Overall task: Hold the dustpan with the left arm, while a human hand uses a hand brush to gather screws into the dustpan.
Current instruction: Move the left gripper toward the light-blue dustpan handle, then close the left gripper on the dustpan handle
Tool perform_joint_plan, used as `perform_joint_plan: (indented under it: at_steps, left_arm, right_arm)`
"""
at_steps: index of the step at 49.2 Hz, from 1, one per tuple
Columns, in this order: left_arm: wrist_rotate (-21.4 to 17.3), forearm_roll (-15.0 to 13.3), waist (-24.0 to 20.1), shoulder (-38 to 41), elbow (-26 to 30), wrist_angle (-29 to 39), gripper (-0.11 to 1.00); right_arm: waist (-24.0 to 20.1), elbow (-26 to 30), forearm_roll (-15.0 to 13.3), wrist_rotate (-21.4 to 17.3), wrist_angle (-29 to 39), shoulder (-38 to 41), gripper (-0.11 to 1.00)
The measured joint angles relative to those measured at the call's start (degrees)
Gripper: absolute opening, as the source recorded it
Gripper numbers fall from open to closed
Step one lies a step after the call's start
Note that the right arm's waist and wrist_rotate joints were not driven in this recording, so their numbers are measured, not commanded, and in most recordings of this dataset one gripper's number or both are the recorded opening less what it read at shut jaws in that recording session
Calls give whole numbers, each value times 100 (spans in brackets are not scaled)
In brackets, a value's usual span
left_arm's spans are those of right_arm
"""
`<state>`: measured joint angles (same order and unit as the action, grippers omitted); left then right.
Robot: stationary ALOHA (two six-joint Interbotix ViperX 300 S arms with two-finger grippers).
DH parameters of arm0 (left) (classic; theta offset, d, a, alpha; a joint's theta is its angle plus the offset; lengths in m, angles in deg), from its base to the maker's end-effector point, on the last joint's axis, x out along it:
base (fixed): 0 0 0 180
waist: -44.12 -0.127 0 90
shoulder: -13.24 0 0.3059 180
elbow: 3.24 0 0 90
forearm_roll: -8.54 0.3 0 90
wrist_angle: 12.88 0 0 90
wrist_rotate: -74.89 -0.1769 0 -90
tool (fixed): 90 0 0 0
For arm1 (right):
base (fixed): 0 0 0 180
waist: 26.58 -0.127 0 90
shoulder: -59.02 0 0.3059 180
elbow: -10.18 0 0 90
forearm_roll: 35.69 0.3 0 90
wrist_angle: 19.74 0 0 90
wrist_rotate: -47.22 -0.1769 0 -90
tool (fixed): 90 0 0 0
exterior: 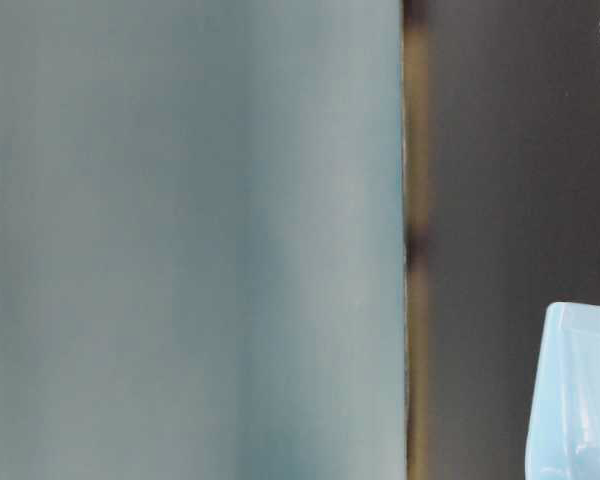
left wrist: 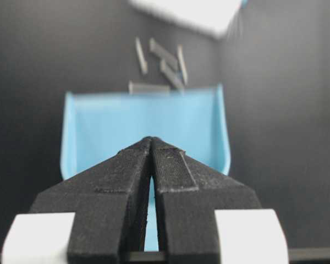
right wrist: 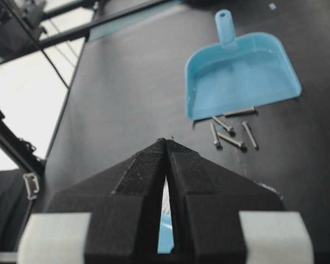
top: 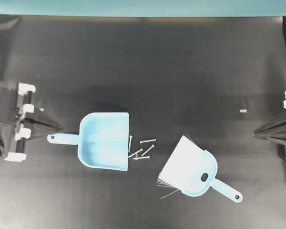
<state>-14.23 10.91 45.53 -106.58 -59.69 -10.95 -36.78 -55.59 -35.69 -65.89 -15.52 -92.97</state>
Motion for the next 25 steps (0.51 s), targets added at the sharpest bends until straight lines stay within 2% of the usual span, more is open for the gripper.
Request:
perform_joint_plan:
  at_steps: [10,20,22,25]
  left_arm:
    - [18,0,88,545,229,554,0]
    - [44,0,53,896,299,589,1]
    - [53,0,35,993,290,545,4]
    - [53,0,18,1107,237,431,17]
  right_arm:
    - [0,-360,0,0,343,-791,0]
    - [0,-387,26,0,940,-1081,0]
    - [0,-396,26,0,949,-1081,0]
    - [0,-404,18,0,940,-1081,0]
